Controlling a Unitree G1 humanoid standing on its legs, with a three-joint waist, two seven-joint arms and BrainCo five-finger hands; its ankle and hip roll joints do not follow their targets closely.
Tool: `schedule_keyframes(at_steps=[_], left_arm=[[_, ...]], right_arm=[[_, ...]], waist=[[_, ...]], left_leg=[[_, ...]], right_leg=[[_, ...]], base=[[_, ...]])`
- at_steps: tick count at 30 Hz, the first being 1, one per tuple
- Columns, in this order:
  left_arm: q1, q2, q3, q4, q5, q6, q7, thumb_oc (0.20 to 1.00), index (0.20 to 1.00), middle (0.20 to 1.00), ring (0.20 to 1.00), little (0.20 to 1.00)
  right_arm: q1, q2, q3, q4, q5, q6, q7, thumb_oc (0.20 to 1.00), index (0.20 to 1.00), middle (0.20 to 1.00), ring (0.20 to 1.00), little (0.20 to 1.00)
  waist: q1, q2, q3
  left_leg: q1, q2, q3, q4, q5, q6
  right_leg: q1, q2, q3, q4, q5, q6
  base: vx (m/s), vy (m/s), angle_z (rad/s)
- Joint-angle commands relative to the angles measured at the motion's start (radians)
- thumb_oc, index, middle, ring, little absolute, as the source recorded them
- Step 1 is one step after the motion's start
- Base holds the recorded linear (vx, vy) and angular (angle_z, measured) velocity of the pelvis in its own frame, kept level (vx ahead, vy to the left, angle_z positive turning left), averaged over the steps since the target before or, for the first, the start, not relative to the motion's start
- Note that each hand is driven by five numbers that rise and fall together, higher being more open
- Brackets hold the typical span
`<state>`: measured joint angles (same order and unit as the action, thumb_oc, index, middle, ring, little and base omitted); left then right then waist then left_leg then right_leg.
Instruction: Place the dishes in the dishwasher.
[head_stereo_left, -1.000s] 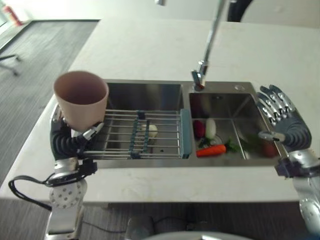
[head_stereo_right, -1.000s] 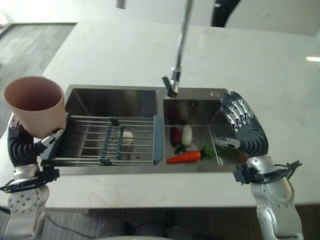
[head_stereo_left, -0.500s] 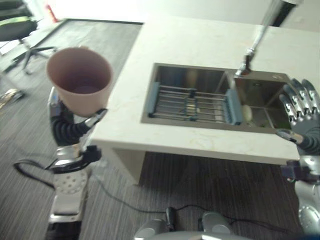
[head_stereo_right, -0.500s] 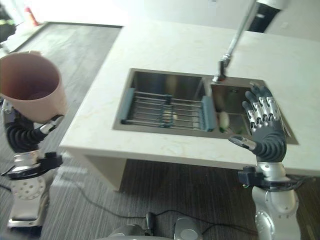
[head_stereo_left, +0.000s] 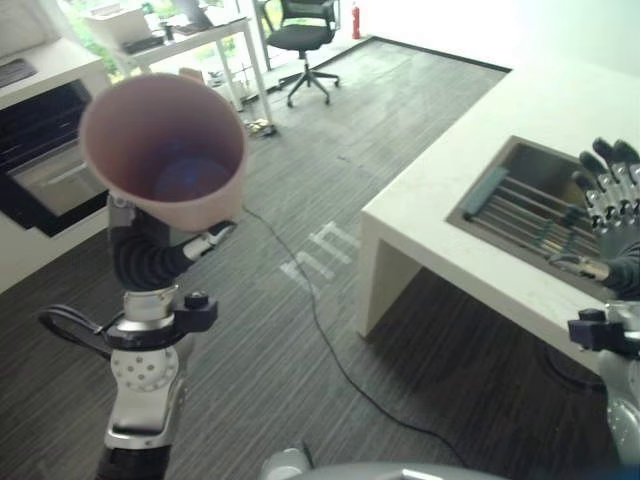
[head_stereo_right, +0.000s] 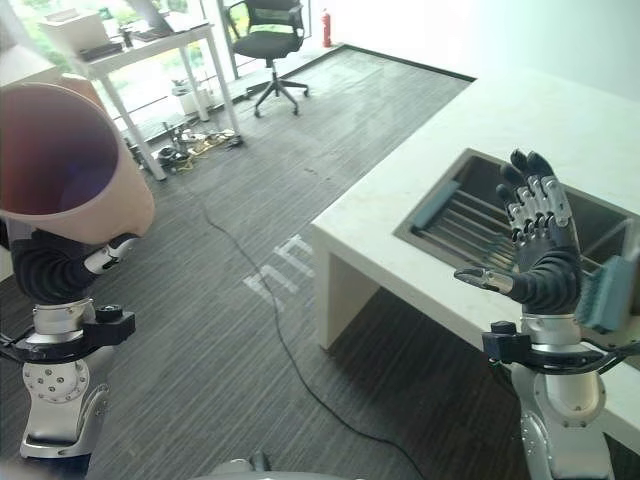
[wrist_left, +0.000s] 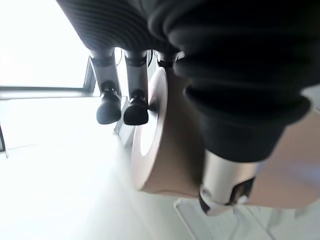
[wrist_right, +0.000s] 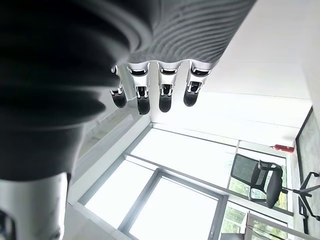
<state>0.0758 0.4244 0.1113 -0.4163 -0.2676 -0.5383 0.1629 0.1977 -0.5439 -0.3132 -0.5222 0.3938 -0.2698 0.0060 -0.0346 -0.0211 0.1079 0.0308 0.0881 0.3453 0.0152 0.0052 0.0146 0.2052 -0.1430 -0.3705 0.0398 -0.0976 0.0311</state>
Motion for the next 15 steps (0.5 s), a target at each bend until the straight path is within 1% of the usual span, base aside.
schedule_keyframes(at_steps=[1,2,4,5,6,7,9,10,11,12,13,15], left_arm=[[-0.013,0.037,0.035,0.004,-0.072,-0.057,0.0,0.2,0.2,0.2,0.2,0.2],[-0.012,0.038,0.033,0.009,-0.058,-0.059,0.006,0.2,0.2,0.2,0.2,0.2],[-0.004,0.047,0.044,0.015,-0.04,-0.02,0.009,0.2,0.2,0.2,0.2,0.2],[-0.006,0.054,0.05,0.018,-0.047,-0.01,-0.001,0.2,0.2,0.2,0.2,0.2],[-0.008,0.059,0.058,0.02,-0.051,-0.002,-0.01,0.2,0.2,0.2,0.2,0.2],[-0.006,0.068,0.075,0.02,-0.057,0.007,-0.026,0.2,0.2,0.2,0.2,0.2],[-0.002,0.069,0.087,0.01,-0.088,0.035,-0.047,0.2,0.2,0.2,0.2,0.2],[-0.005,0.067,0.086,0.013,-0.105,0.047,-0.049,0.2,0.2,0.2,0.2,0.2],[-0.023,0.064,0.063,0.031,-0.13,0.041,-0.065,0.2,0.2,0.2,0.2,0.2],[-0.028,0.062,0.056,0.036,-0.136,0.039,-0.07,0.2,0.2,0.2,0.2,0.2],[-0.038,0.054,0.044,0.038,-0.146,0.041,-0.084,0.2,0.2,0.2,0.2,0.2],[-0.034,0.038,0.029,0.033,-0.14,0.037,-0.083,0.2,0.2,0.2,0.2,0.2]], right_arm=[[-0.078,0.014,0.027,0.025,-0.02,-0.031,0.018,1.0,1.0,1.0,1.0,1.0],[-0.088,0.02,0.044,0.029,-0.028,-0.024,0.019,1.0,1.0,1.0,1.0,1.0],[-0.098,0.034,0.066,0.033,0.059,0.007,0.042,1.0,1.0,1.0,1.0,1.0],[-0.101,0.046,0.071,0.035,0.099,0.024,0.04,1.0,1.0,1.0,1.0,1.0],[-0.099,0.06,0.075,0.038,0.113,0.027,0.042,1.0,1.0,1.0,1.0,1.0],[-0.092,0.088,0.08,0.043,0.098,0.028,0.054,1.0,1.0,1.0,1.0,1.0],[-0.067,0.108,0.079,0.031,0.083,0.038,0.066,1.0,1.0,1.0,1.0,1.0],[-0.07,0.113,0.081,0.035,0.074,0.041,0.079,1.0,1.0,1.0,1.0,1.0],[-0.06,0.109,0.08,0.035,0.055,0.037,0.055,1.0,1.0,1.0,1.0,1.0],[-0.054,0.106,0.077,0.036,0.053,0.036,0.05,1.0,1.0,1.0,1.0,1.0],[-0.038,0.1,0.065,0.036,0.051,0.033,0.04,1.0,1.0,1.0,1.0,1.0],[-0.005,0.09,0.037,0.035,0.07,0.026,0.056,1.0,1.0,1.0,1.0,1.0]], waist=[[-0.012,-0.01,-0.045],[-0.007,0.0,-0.048],[0.008,0.005,-0.048],[0.017,0.005,-0.046],[0.024,0.004,-0.044],[0.041,0.008,-0.037],[0.052,0.009,-0.03],[0.049,0.01,-0.027],[0.028,0.0,-0.027],[0.02,-0.002,-0.029],[0.004,-0.01,-0.03],[-0.022,-0.025,-0.034]], left_leg=[[0.121,0.045,0.011,-0.1,-0.01,-0.106],[0.108,0.036,0.008,-0.102,-0.004,-0.105],[0.108,0.003,-0.056,-0.102,-0.018,-0.091],[0.11,-0.013,-0.064,-0.102,-0.024,-0.083],[0.112,-0.024,-0.072,-0.102,-0.029,-0.077],[0.111,-0.042,-0.099,-0.102,-0.039,-0.057],[0.1,-0.06,-0.144,-0.102,-0.042,-0.026],[0.095,-0.06,-0.154,-0.102,-0.038,-0.018],[0.084,-0.069,-0.199,-0.102,-0.034,-0.007],[0.08,-0.072,-0.214,-0.102,-0.032,-0.006],[0.075,-0.083,-0.247,-0.102,-0.029,0.0],[0.064,-0.098,-0.287,-0.102,-0.018,0.002]], right_leg=[[-0.059,0.046,0.01,-0.093,0.094,0.067],[-0.078,0.028,-0.022,-0.076,0.12,0.076],[-0.105,-0.014,-0.015,-0.041,0.177,0.118],[-0.113,-0.038,-0.026,-0.023,0.207,0.134],[-0.122,-0.06,-0.033,-0.007,0.232,0.144],[-0.141,-0.094,-0.034,0.052,0.25,0.146],[-0.164,-0.104,-0.001,0.141,0.256,0.14],[-0.182,-0.098,0.018,0.201,0.252,0.137],[-0.201,-0.037,0.106,0.18,0.22,0.121],[-0.203,-0.018,0.127,0.17,0.21,0.115],[-0.201,0.021,0.18,0.14,0.189,0.107],[-0.196,0.066,0.253,0.056,0.175,0.097]], base=[[-0.13,0.592,1.48],[-0.08,0.655,1.35],[-0.06,0.543,0.91],[-0.01,0.368,0.53],[-0.01,0.454,0.45],[0.01,0.444,0.44],[0.04,0.397,0.43],[0.06,0.256,0.52],[0.06,0.147,0.66],[0.1,0.069,1.08],[0.09,0.042,1.3],[0.12,-0.007,1.11]])
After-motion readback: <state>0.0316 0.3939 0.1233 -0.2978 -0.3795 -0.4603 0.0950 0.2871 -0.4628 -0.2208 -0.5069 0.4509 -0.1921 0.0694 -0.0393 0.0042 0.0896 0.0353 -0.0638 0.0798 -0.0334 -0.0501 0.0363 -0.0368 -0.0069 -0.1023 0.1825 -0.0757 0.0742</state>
